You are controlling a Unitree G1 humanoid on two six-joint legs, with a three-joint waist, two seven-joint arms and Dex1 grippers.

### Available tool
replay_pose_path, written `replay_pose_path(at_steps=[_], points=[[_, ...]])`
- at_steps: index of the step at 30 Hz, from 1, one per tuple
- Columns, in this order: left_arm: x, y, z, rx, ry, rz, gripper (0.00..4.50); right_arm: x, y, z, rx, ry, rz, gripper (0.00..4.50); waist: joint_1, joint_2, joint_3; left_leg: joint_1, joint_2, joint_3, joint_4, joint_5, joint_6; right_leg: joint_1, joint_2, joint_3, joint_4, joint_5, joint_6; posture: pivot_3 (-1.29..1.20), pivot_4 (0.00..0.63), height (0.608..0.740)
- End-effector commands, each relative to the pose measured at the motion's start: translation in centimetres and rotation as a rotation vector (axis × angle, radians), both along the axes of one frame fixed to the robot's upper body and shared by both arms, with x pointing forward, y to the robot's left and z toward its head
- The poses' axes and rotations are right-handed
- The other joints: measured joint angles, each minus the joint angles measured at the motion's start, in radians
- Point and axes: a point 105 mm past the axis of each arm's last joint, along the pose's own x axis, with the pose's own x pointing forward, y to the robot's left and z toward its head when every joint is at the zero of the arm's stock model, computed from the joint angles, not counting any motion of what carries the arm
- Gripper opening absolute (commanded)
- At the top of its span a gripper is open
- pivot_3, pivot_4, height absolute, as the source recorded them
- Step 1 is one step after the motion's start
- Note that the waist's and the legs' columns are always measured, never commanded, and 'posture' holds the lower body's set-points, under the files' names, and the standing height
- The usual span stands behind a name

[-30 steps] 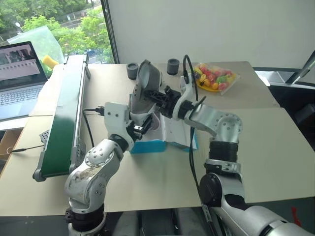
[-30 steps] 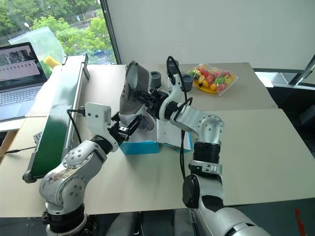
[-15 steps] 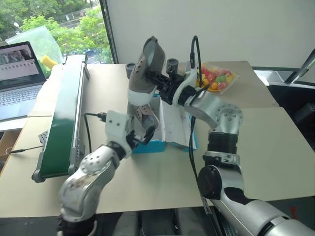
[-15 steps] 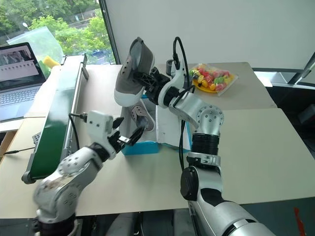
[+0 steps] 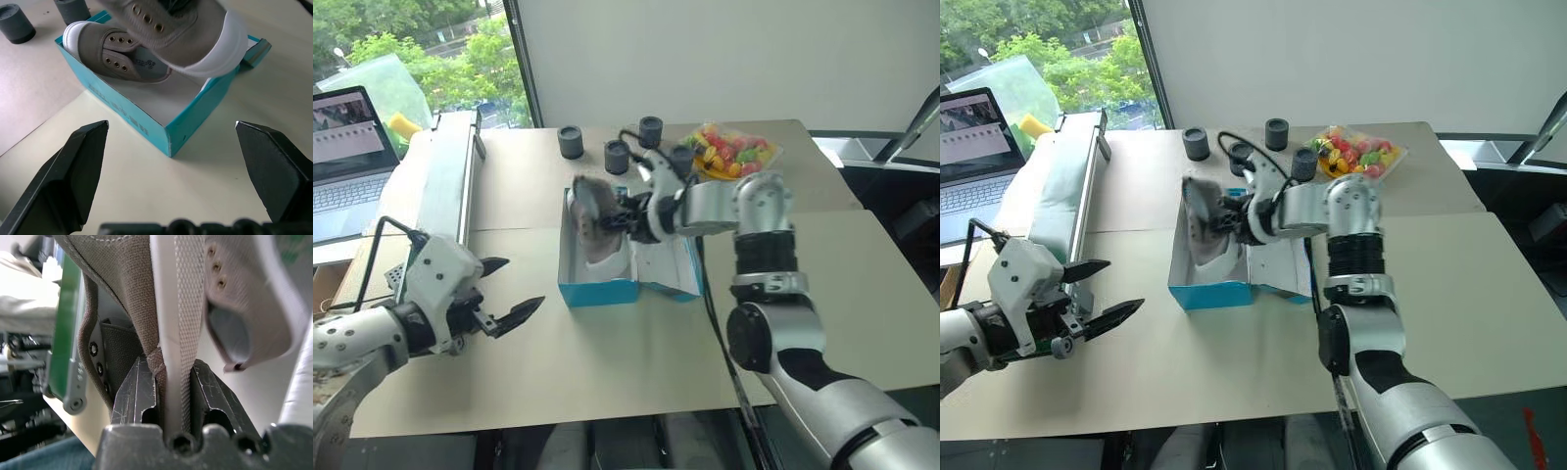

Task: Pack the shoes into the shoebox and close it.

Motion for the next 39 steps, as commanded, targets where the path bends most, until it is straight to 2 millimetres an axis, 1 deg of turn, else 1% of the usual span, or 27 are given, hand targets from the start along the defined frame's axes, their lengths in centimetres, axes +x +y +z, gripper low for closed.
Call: replay_pose_path(at_steps=[1, 3, 5, 7, 8, 12, 16, 19, 20, 23, 24, 26, 27, 30, 32, 33, 35, 37, 39], points=[[-0.2, -1.1, -0.3, 0.005, -0.038, -0.005, 4.44, -0.4, 2.7, 0.4, -0.021, -0.032, 0.032, 0.54, -0.001, 0.0, 0.0, 0.0, 0.0, 0.0, 0.0, 0.0, 0.0, 0.0, 0.0, 0.0, 0.0, 0.0, 0.0, 0.0, 0.15, 0.74], [-0.3, -1.4, -0.1, -0.013, -0.05, -0.001, 4.44, -0.4, 3.5, -0.1, -0.032, -0.039, 0.035, 0.54, -0.004, 0.0, 0.0, 0.0, 0.0, 0.0, 0.0, 0.0, 0.0, -0.001, 0.0, 0.001, 0.001, 0.0, 0.0, 0.0, 0.15, 0.74], [-0.4, -1.6, 0.1, -0.027, -0.058, 0.004, 4.44, -0.1, 3.7, -0.4, -0.034, -0.043, 0.021, 0.54, -0.004, 0.0, 0.0, 0.001, 0.001, -0.001, 0.0, 0.0, 0.0, -0.001, 0.001, 0.001, 0.001, 0.0, 0.0, 0.0, 0.15, 0.74], [-0.6, -1.8, 0.0, -0.028, -0.055, 0.005, 4.44, 0.2, 3.9, -0.3, -0.018, -0.038, 0.014, 0.54, -0.004, 0.0, 0.0, 0.002, 0.001, -0.001, 0.0, 0.0, 0.0, 0.0, 0.001, 0.001, 0.002, 0.0, 0.0, 0.0, 0.15, 0.74], [-0.7, -1.9, -0.1, -0.027, -0.053, 0.004, 4.44, 0.4, 4.0, 0.0, -0.009, -0.037, 0.009, 0.54, -0.004, 0.0, 0.0, 0.003, 0.001, -0.001, 0.0, 0.0, 0.0, 0.0, 0.001, 0.001, 0.002, 0.0, 0.0, 0.0, 0.15, 0.74], [-0.7, -2.0, -0.2, -0.038, -0.05, 0.007, 4.44, 2.0, 3.9, 2.2, 0.029, -0.068, -0.04, 0.54, -0.004, 0.0, 0.0, 0.005, 0.001, -0.001, 0.0, 0.0, 0.0, 0.002, 0.001, 0.001, 0.002, 0.0, 0.0, 0.0, 0.15, 0.74], [-0.7, -2.4, -0.3, -0.045, -0.05, 0.003, 4.44, 3.0, 4.5, 3.9, 0.057, -0.11, -0.068, 0.54, -0.003, 0.0, 0.0, 0.005, 0.0, 0.0, -0.001, 0.0, 0.0, 0.002, 0.001, 0.001, 0.001, 0.0, 0.0, 0.0, 0.15, 0.74], [-0.6, -2.5, -0.3, -0.048, -0.055, 0.007, 4.44, 3.2, 5.2, 4.1, 0.059, -0.136, -0.07, 0.54, -0.003, 0.0, 0.0, 0.005, 0.0, 0.0, -0.001, 0.0, 0.0, 0.002, 0.001, 0.001, 0.0, 0.0, 0.0, 0.0, 0.15, 0.74], [-0.6, -2.4, -0.2, -0.047, -0.056, 0.009, 4.44, 3.1, 5.4, 3.7, 0.049, -0.132, -0.063, 0.54, -0.002, 0.0, 0.0, 0.005, 0.0, 0.0, -0.002, 0.0, 0.0, 0.002, 0.001, 0.001, 0.0, 0.0, 0.0, 0.0, 0.15, 0.74], [-0.3, -1.9, 0.1, -0.03, -0.074, 0.032, 4.44, 2.6, 5.4, 1.2, -0.028, -0.127, -0.023, 0.54, -0.002, 0.0, 0.0, 0.005, 0.0, 0.0, -0.002, 0.0, 0.0, 0.002, 0.001, 0.001, 0.0, 0.0, 0.0, 0.0, 0.15, 0.74], [-0.3, -1.9, 0.1, -0.023, -0.078, 0.036, 4.44, 2.5, 5.3, 0.8, -0.043, -0.134, -0.013, 0.54, -0.002, 0.0, 0.0, 0.005, 0.0, 0.0, -0.002, 0.0, 0.0, 0.002, 0.001, 0.001, 0.0, 0.0, 0.0, 0.0, 0.15, 0.74], [-0.4, -2.1, 0.0, -0.032, -0.074, 0.037, 4.44, 2.3, 4.4, -2.0, -0.113, -0.12, -0.006, 0.54, -0.002, 0.0, 0.0, 0.005, 0.0, -0.001, -0.002, 0.0, 0.0, 0.003, 0.0, 0.001, 0.0, 0.0, 0.0, 0.0, 0.15, 0.74], [-0.5, -2.2, 0.0, -0.035, -0.073, 0.035, 4.44, 2.3, 4.0, -2.9, -0.134, -0.123, -0.007, 0.54, 0.0, 0.0, 0.0, 0.005, 0.0, -0.001, -0.002, 0.0, 0.0, 0.003, 0.0, 0.001, 0.0, 0.0, 0.0, 0.0, 0.15, 0.74], [-0.6, -2.4, 0.0, -0.036, -0.074, 0.038, 4.44, 2.1, 3.7, -4.9, -0.165, -0.134, -0.003, 0.54, 0.0, 0.0, 0.0, 0.005, 0.0, -0.001, -0.002, 0.0, 0.0, 0.003, 0.0, 0.0, 0.0, 0.0, 0.0, 0.0, 0.15, 0.74], [-0.7, -2.3, 0.1, -0.039, -0.077, 0.047, 4.44, 1.7, 4.3, -6.2, -0.169, -0.124, -0.011, 0.54, -0.003, 0.0, 0.0, 0.006, 0.0, -0.002, -0.002, 0.0, 0.0, 0.003, 0.0, 0.0, 0.001, 0.0, 0.0, 0.0, 0.15, 0.74], [-0.7, -2.3, 0.1, -0.038, -0.077, 0.052, 4.44, 1.8, 4.5, -6.5, -0.171, -0.139, -0.025, 0.54, -0.003, 0.0, 0.0, 0.007, 0.0, -0.003, -0.002, 0.0, 0.0, 0.003, 0.0, 0.001, 0.001, 0.0, 0.0, 0.0, 0.15, 0.74], [-0.8, -2.1, 0.2, -0.034, -0.077, 0.059, 4.44, 1.4, 5.7, -6.8, -0.156, -0.15, -0.035, 0.54, -0.002, 0.0, 0.0, 0.011, 0.0, -0.003, -0.002, 0.0, 0.0, 0.007, 0.001, 0.001, 0.001, 0.0, 0.0, 0.0, 0.15, 0.74], [-0.8, -2.0, 0.2, -0.03, -0.076, 0.065, 4.44, 0.6, 7.3, -7.1, -0.157, -0.15, -0.019, 0.54, -0.002, 0.0, 0.0, 0.016, 0.0, -0.003, -0.002, 0.0, 0.0, 0.013, 0.0, 0.0, -0.001, 0.0, -0.001, 0.0, 0.15, 0.74], [-0.7, -1.9, 0.2, -0.029, -0.075, 0.068, 4.44, -0.4, 8.6, -7.4, -0.168, -0.146, 0.009, 0.54, 0.001, 0.0, 0.0, 0.017, 0.0, -0.003, -0.002, 0.0, 0.0, 0.014, 0.0, 0.0, -0.001, 0.0, -0.001, 0.0, 0.15, 0.74]])
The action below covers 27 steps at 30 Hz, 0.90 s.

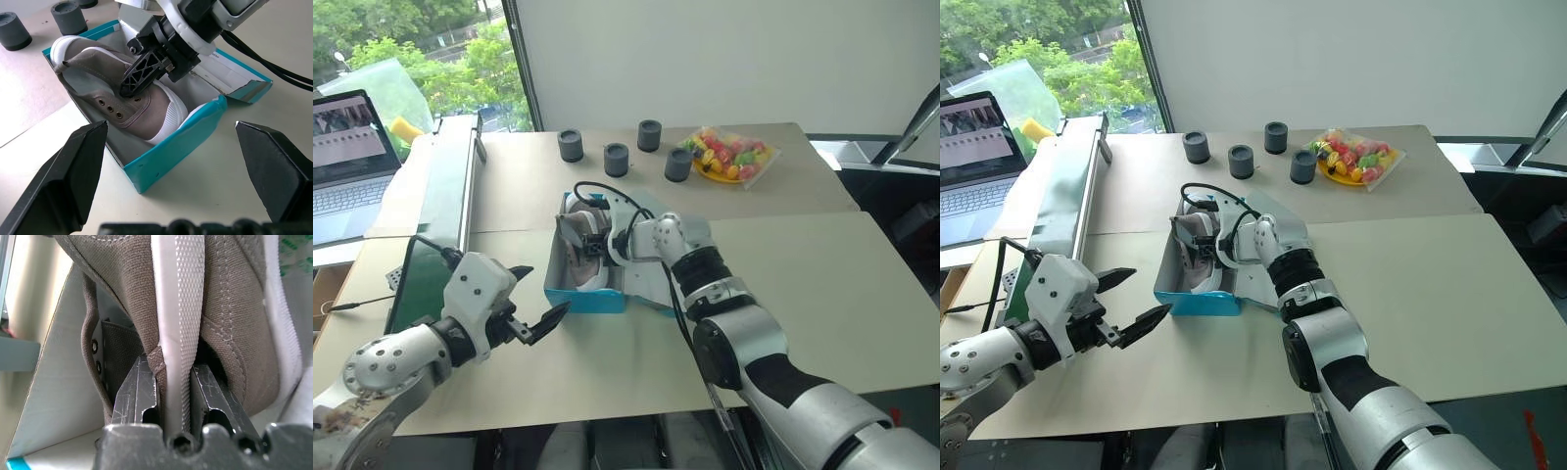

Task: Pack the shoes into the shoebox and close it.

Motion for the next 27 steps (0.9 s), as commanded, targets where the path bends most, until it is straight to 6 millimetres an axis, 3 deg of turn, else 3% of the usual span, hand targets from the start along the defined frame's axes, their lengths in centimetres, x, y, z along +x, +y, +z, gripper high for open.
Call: replay_pose_path(at_steps=[1, 6, 13, 19, 24, 26, 27], points=[[-0.2, 0.0, 0.7, 0.021, -0.032, 0.001, 4.44, -4.2, 6.3, -1.8, 0.021, 0.049, 0.128, 0.54, 0.003, 0.0, 0.0, 0.0, 0.0, 0.0, 0.0, 0.0, 0.0, 0.0, 0.0, 0.0, 0.0, 0.0, 0.0, 0.0, 0.15, 0.74], [-0.1, 0.1, 0.7, 0.022, -0.028, 0.002, 4.44, -7.6, 8.4, -2.3, -0.095, -0.002, 0.347, 0.54, 0.0, 0.0, 0.0, 0.0, 0.0, 0.0, 0.0, 0.0, 0.0, 0.0, 0.0, 0.0, 0.001, 0.0, 0.0, 0.0, 0.15, 0.74], [0.1, 0.1, 0.7, 0.021, -0.026, -0.003, 4.44, -10.6, 9.0, -3.5, -0.186, -0.039, 0.579, 0.54, -0.006, 0.0, 0.0, 0.0, 0.001, -0.001, -0.002, 0.0, 0.0, -0.002, 0.0, 0.0, 0.0, -0.001, -0.001, 0.0, 0.15, 0.74], [0.3, 0.2, 0.8, 0.019, -0.029, -0.002, 4.44, -8.9, 8.6, -3.7, -0.127, 0.048, 0.491, 0.54, -0.001, -0.001, -0.004, 0.005, 0.001, -0.001, -0.002, 0.0, 0.0, 0.003, 0.0, 0.0, 0.0, -0.001, -0.001, 0.0, 0.15, 0.74], [0.5, 0.2, 0.8, 0.017, -0.031, -0.003, 4.44, -7.3, 7.7, -2.9, -0.134, 0.023, 0.457, 0.54, -0.001, 0.0, -0.005, 0.019, 0.001, -0.001, -0.004, -0.001, 0.0, 0.019, 0.0, -0.002, -0.004, -0.005, 0.001, 0.0, 0.15, 0.74], [0.7, 0.2, 0.8, 0.017, -0.031, -0.004, 4.5, -7.2, 7.5, -2.7, -0.135, 0.021, 0.459, 1.35, 0.001, 0.0, -0.005, 0.019, 0.001, -0.001, -0.004, -0.001, 0.0, 0.018, 0.0, -0.002, -0.004, -0.007, 0.004, 0.0, 0.15, 0.74], [0.8, 0.2, 0.8, 0.018, -0.031, -0.004, 4.5, -7.3, 7.5, -2.7, -0.137, 0.019, 0.469, 1.54, 0.001, -0.001, -0.005, 0.019, 0.001, -0.001, -0.004, -0.001, 0.0, 0.018, 0.0, -0.002, -0.004, -0.007, 0.004, 0.0, 0.15, 0.74]])
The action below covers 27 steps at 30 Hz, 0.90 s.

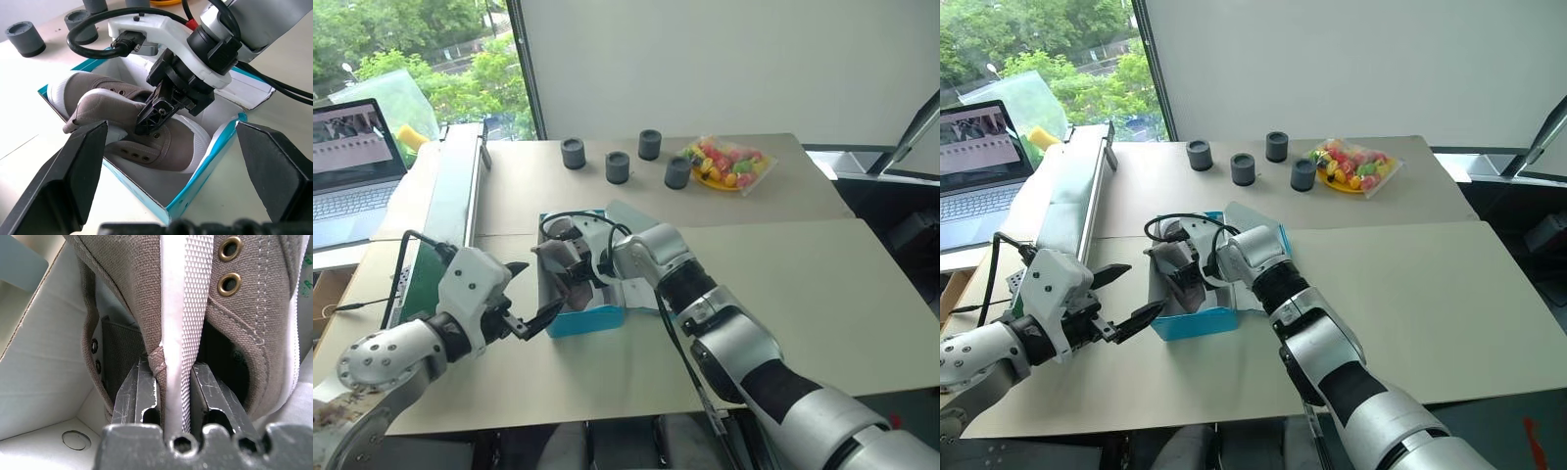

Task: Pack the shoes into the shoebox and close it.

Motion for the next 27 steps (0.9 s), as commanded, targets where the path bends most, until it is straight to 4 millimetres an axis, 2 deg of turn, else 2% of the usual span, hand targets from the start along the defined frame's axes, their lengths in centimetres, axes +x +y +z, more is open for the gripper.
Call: replay_pose_path(at_steps=[1, 5, 11, 15, 18, 21, 25, 27], points=[[0.3, 0.0, 0.5, 0.012, -0.03, -0.004, 4.5, -3.9, 4.6, -0.6, 0.023, 0.078, 0.14, 1.93, 0.0, 0.0, 0.0, -0.001, 0.0, 0.0, 0.0, 0.0, 0.0, 0.0, 0.0, 0.0, 0.0, 0.001, -0.001, 0.0, 0.15, 0.74], [0.4, 0.0, 0.6, 0.01, -0.033, -0.006, 4.5, -4.8, 4.8, -0.4, 0.015, 0.072, 0.199, 3.17, 0.0, -0.003, -0.002, -0.002, 0.0, -0.001, -0.003, 0.0, 0.0, -0.003, 0.0, 0.0, 0.0, 0.002, -0.004, 0.0, 0.15, 0.74], [0.4, 0.0, 0.5, 0.011, -0.031, -0.007, 4.5, -3.9, 4.1, 3.2, 0.096, 0.031, 0.194, 3.17, 0.001, -0.003, -0.002, -0.014, -0.001, -0.002, -0.005, 0.0, 0.0, -0.018, -0.001, 0.002, 0.002, 0.002, -0.005, 0.0, 0.15, 0.74], [0.3, 0.0, 0.4, 0.012, -0.028, -0.01, 4.5, -2.5, 3.0, 6.8, 0.159, -0.059, 0.175, 3.17, 0.0, -0.003, -0.002, -0.019, -0.001, -0.002, -0.005, 0.0, 0.0, -0.023, -0.002, 0.002, 0.003, 0.002, -0.005, 0.0, 0.15, 0.74], [0.3, 0.1, 0.5, 0.015, -0.028, -0.01, 4.5, -0.8, 1.9, 8.6, 0.18, -0.169, 0.133, 3.17, -0.001, -0.003, -0.001, -0.019, -0.001, -0.002, -0.005, 0.0, 0.0, -0.023, -0.002, 0.001, 0.003, 0.002, -0.005, 0.0, 0.15, 0.74], [0.3, 0.1, 0.6, 0.015, -0.027, -0.008, 4.5, 0.2, 0.8, 9.8, 0.229, -0.204, 0.078, 3.17, 0.0, -0.003, -0.001, -0.019, -0.001, -0.002, -0.005, 0.0, 0.0, -0.022, -0.001, 0.001, 0.003, 0.002, -0.005, 0.0, 0.15, 0.74], [0.2, 0.3, 0.5, 0.022, -0.022, -0.004, 4.5, 1.0, 0.2, 10.8, 0.312, -0.245, 0.013, 2.13, 0.001, -0.003, -0.001, -0.019, -0.001, -0.002, -0.005, 0.0, 0.0, -0.022, -0.002, 0.001, 0.002, 0.002, -0.005, 0.0, 0.15, 0.74], [0.2, 0.3, 0.7, 0.023, -0.025, -0.006, 4.5, 1.0, 0.1, 10.7, 0.33, -0.248, -0.006, 1.42, 0.001, -0.003, -0.001, -0.019, -0.001, -0.002, -0.005, 0.0, 0.0, -0.022, -0.002, 0.001, 0.002, 0.002, -0.005, 0.0, 0.15, 0.74]])
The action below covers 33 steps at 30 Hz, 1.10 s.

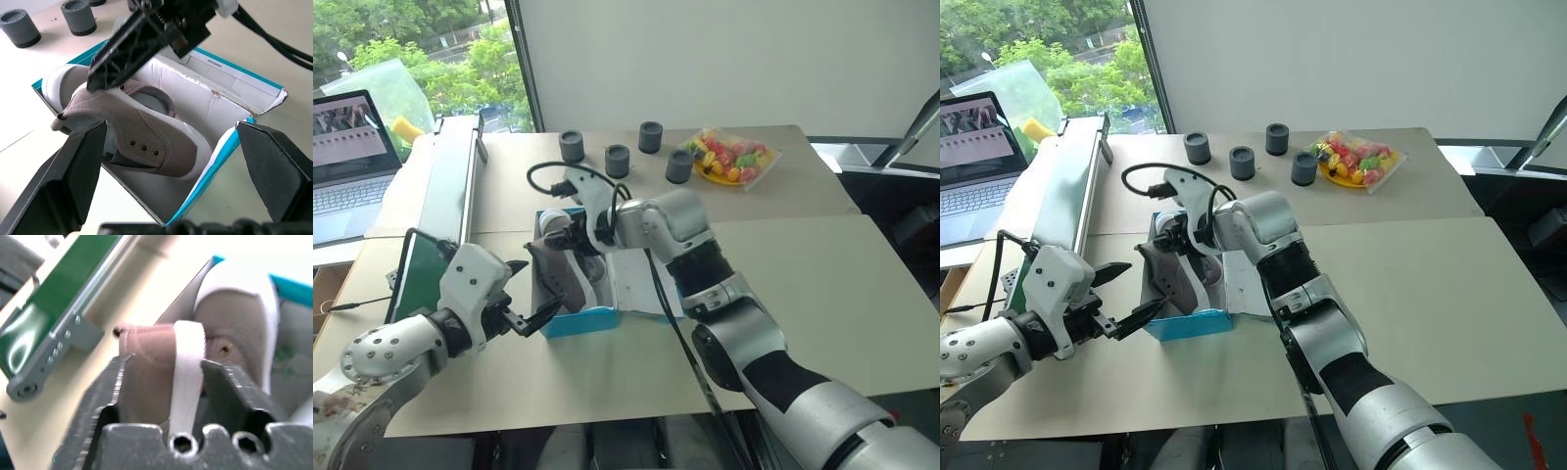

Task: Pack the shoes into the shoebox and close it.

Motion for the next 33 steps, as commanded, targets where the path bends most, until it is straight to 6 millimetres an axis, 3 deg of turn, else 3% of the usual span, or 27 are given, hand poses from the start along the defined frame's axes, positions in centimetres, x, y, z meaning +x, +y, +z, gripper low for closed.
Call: replay_pose_path(at_steps=[1, 4, 10, 15, 22, 29, 33], points=[[-0.1, 0.0, 1.0, 0.016, -0.042, -0.01, 4.5, 0.2, 0.0, 1.8, 0.079, -0.072, -0.028, 1.07, 0.0, 0.0, 0.0, 0.0, 0.0, 0.0, 0.0, 0.0, 0.0, 0.0, 0.0, 0.0, 0.0, 0.0, 0.0, 0.0, 0.15, 0.74], [-0.1, 0.1, 1.1, 0.022, -0.043, -0.01, 4.5, 0.0, 0.1, 1.7, 0.105, -0.07, -0.036, 0.05, -0.002, 0.0, 0.0, 0.0, 0.0, 0.0, 0.0, 0.0, 0.0, 0.0, 0.0, 0.0, 0.001, 0.0, 0.0, 0.0, 0.15, 0.74], [-0.2, 0.1, 1.2, 0.027, -0.044, -0.01, 4.5, -0.6, 0.7, 1.2, 0.101, -0.068, -0.013, 0.05, -0.001, 0.001, 0.0, 0.0, 0.0, 0.0, 0.0, 0.0, 0.0, 0.0, 0.0, 0.0, 0.0, 0.0, 0.0, 0.0, 0.15, 0.74], [-0.4, 0.2, 1.2, 0.029, -0.042, -0.004, 4.5, -1.7, 3.7, 0.4, 0.099, -0.071, 0.042, 0.05, -0.003, 0.001, 0.0, 0.0, 0.0, 0.0, 0.0, 0.0, 0.0, 0.0, 0.0, 0.0, 0.001, 0.0, 0.0, 0.0, 0.15, 0.74], [-0.6, 0.4, 1.2, 0.026, -0.037, 0.013, 4.5, -3.1, 7.2, -4.3, 0.005, -0.033, 0.125, 0.05, -0.002, 0.001, 0.001, 0.001, 0.0, 0.001, 0.0, 0.0, 0.0, 0.0, 0.0, 0.0, 0.0, 0.0, 0.0, 0.0, 0.15, 0.74], [-0.8, 0.4, 1.2, 0.024, -0.031, 0.027, 4.5, -3.2, 7.7, -7.1, -0.084, -0.037, 0.161, 0.05, -0.003, 0.001, 0.001, 0.004, 0.0, 0.0, 0.0, 0.0, 0.0, 0.004, 0.0, 0.0, 0.0, 0.0, 0.0, 0.0, 0.15, 0.74], [-1.0, 0.3, 1.2, 0.021, -0.031, 0.029, 4.5, -1.9, 7.1, -5.8, -0.078, -0.099, 0.139, 0.05, -0.003, 0.001, 0.001, 0.013, 0.001, 0.0, 0.0, 0.0, 0.0, 0.013, 0.001, 0.001, 0.0, 0.0, 0.0, 0.0, 0.15, 0.74]])
